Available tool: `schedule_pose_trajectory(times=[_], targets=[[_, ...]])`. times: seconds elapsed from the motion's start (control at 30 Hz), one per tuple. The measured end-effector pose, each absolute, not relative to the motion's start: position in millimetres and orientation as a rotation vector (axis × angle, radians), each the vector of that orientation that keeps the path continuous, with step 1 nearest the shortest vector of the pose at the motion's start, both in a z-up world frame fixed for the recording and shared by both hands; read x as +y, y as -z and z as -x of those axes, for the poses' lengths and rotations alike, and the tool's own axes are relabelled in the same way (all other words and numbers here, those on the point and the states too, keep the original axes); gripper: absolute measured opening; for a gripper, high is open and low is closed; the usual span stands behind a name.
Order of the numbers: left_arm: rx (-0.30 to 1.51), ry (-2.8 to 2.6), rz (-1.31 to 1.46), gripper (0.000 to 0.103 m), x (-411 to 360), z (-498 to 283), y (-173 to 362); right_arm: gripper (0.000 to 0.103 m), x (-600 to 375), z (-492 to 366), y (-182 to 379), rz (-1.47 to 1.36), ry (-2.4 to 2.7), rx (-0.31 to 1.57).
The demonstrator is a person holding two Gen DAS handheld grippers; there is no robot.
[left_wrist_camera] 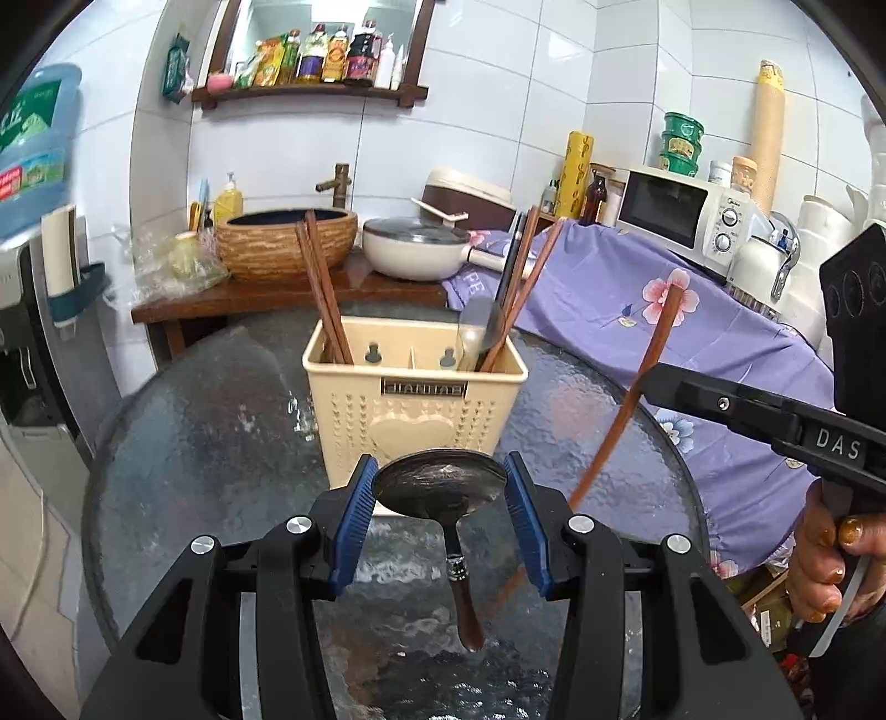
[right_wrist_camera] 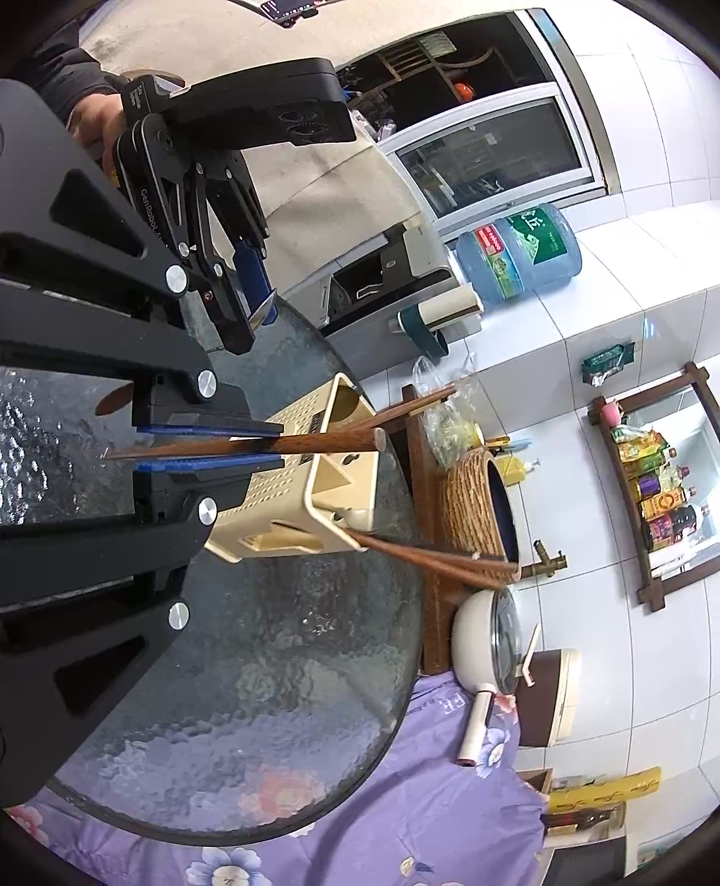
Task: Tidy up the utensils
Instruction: 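Lift the chopstick and spoon and carry them above the holder with both tools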
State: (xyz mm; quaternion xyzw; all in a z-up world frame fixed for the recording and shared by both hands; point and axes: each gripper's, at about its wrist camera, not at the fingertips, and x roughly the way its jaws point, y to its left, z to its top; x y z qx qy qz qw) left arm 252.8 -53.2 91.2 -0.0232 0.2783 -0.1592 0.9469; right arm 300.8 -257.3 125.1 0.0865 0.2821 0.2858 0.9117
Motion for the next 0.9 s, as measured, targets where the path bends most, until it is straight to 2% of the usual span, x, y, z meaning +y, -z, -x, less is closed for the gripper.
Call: schedule_pose_trajectory(times=[0.3,0.67,0.9], targets=[[0.507,0.306,0.030,0.045,-45,-265,-138,0.007,-243,-306,-168,-0.110,-0.608,0.546],[0.399,0.216,0.104,0.045,-28,-314,-209,0.007,-234,-334,-247,-0.080,-0.579,0.457],[0.327,0.140,0.083,0.045,-32,-338,-226,0.007,-233,-358,-276,-0.094,-0.514,0.369]])
